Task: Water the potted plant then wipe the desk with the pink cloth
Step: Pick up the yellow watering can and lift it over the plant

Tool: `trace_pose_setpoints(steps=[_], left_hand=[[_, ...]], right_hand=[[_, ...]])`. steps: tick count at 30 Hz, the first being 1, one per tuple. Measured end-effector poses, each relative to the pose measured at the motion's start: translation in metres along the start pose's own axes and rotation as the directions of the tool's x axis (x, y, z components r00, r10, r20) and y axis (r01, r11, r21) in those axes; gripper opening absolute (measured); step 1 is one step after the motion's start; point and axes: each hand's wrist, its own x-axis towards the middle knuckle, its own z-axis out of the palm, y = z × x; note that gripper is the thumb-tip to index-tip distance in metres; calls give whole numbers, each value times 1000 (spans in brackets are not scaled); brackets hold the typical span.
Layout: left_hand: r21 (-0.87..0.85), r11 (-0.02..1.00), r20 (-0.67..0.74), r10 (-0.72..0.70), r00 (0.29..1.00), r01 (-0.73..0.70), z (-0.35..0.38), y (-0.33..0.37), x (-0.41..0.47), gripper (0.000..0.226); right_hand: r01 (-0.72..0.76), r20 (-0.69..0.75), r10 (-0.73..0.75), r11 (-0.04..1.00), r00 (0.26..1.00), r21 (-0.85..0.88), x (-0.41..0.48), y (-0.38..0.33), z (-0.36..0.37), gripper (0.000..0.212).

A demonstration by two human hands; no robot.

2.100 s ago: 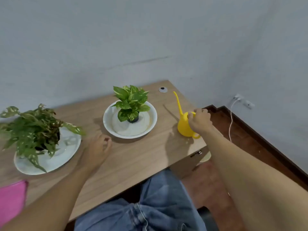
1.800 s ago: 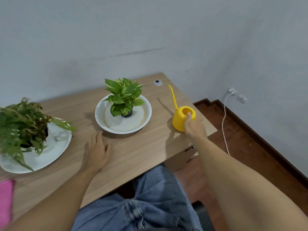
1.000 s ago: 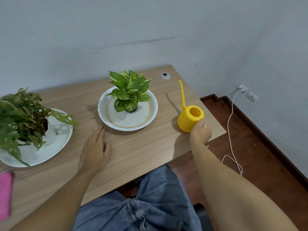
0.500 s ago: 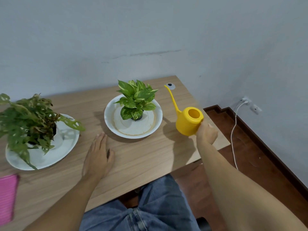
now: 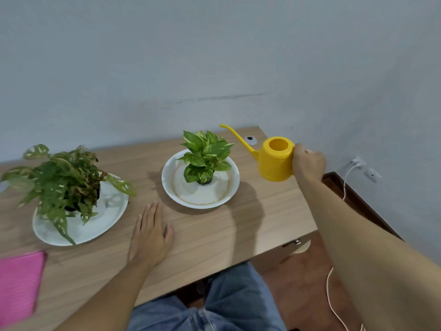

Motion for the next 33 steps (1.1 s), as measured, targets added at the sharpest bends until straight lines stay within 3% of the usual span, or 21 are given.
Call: trace_pose_setpoints(steps=[15,33], left_hand=[[20,1000,33,-8,999,8,-3,-13,-26,87],[9,1000,53,-3,999,2,-5,-16,-32,90]], right_hand=[[167,85,-162,985,983,-48,-17,-49,-17,47],[223,119,-208,966,971,-131,-39,-29,-54,52]])
